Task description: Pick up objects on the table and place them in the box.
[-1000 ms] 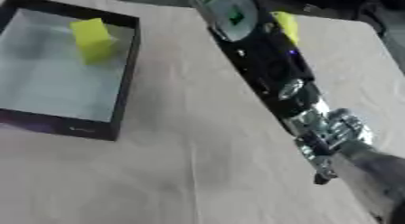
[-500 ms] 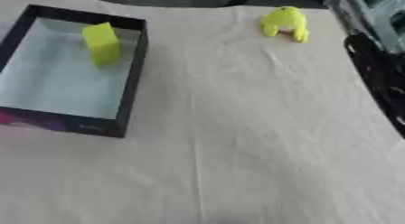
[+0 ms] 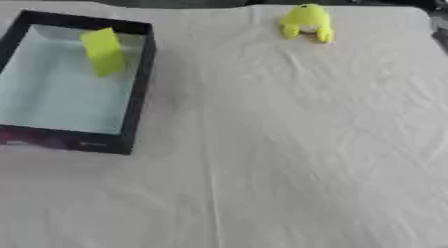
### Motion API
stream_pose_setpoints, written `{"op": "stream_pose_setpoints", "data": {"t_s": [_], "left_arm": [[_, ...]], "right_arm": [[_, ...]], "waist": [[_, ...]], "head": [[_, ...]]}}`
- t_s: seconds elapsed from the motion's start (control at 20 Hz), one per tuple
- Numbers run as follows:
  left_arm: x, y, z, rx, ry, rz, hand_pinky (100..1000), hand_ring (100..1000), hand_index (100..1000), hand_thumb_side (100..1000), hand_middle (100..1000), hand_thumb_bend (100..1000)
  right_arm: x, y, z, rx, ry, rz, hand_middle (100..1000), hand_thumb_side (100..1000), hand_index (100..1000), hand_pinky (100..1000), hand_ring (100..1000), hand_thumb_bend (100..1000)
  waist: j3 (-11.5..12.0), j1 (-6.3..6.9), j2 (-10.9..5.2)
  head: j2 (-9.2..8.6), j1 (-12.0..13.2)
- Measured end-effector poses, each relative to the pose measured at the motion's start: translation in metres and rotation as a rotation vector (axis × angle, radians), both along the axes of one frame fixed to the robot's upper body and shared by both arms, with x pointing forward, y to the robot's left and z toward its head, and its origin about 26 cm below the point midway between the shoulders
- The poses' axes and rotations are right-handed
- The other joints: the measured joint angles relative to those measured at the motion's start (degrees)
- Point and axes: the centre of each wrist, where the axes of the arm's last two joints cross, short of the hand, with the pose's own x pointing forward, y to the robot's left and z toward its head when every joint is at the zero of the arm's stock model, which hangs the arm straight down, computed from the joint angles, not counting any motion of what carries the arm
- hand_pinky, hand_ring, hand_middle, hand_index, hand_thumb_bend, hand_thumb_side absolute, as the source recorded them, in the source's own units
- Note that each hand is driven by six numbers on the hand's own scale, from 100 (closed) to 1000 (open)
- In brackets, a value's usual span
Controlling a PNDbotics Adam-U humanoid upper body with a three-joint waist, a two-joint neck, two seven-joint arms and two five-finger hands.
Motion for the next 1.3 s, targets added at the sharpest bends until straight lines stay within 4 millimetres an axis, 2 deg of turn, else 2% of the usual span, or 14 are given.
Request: {"op": "stream_pose_setpoints", "data": {"t_s": [0.15, 0.3, 0.4, 0.65, 0.8, 1.0, 1.3], "left_arm": [[0.004, -0.003, 0.002, 0.008, 0.004, -0.029, 698, 545, 714, 603, 721, 141], [0.006, -0.005, 0.004, 0.021, 0.009, -0.052, 698, 544, 713, 603, 721, 138], [0.007, -0.006, 0.003, 0.027, 0.012, -0.063, 698, 543, 713, 604, 721, 137], [0.007, -0.005, 0.001, 0.034, 0.016, -0.072, 699, 542, 713, 605, 722, 134], [0.008, -0.006, 0.000, 0.039, 0.016, -0.080, 699, 542, 713, 608, 722, 127], [0.009, -0.006, -0.001, 0.041, 0.017, -0.084, 700, 542, 713, 607, 722, 132], [0.010, -0.007, 0.000, 0.045, 0.011, -0.091, 701, 541, 714, 607, 723, 131]], "right_arm": [[0.002, -0.016, -0.010, -0.090, 0.019, -0.052, 1000, 281, 918, 992, 1000, 114], [0.005, -0.034, -0.013, -0.174, 0.023, -0.096, 1000, 243, 912, 983, 1000, 150], [0.007, -0.045, -0.012, -0.219, 0.018, -0.127, 1000, 227, 908, 977, 1000, 174], [0.012, -0.069, -0.004, -0.292, 0.004, -0.194, 1000, 234, 918, 980, 1000, 164], [0.017, -0.080, 0.001, -0.294, 0.005, -0.212, 1000, 188, 939, 987, 1000, 163], [0.022, -0.092, 0.003, -0.320, 0.029, -0.207, 1000, 100, 948, 997, 1000, 236], [0.030, -0.106, 0.008, -0.358, 0.083, -0.198, 1000, 100, 949, 1000, 1000, 272]], "waist": [[-0.1, -0.08, 0.06], [0.3, -0.16, 0.45], [0.8, -0.22, 0.67], [2.2, -0.20, 1.24], [2.8, -0.24, 1.58], [3.6, -0.43, 1.82], [4.3, -0.61, 2.16]], "head": [[-0.06, 0.1], [-0.33, -0.1], [-0.71, -0.5], [-1.55, -1.7], [-1.97, -2.6], [-2.41, -3.6], [-2.91, -4.0]]}}
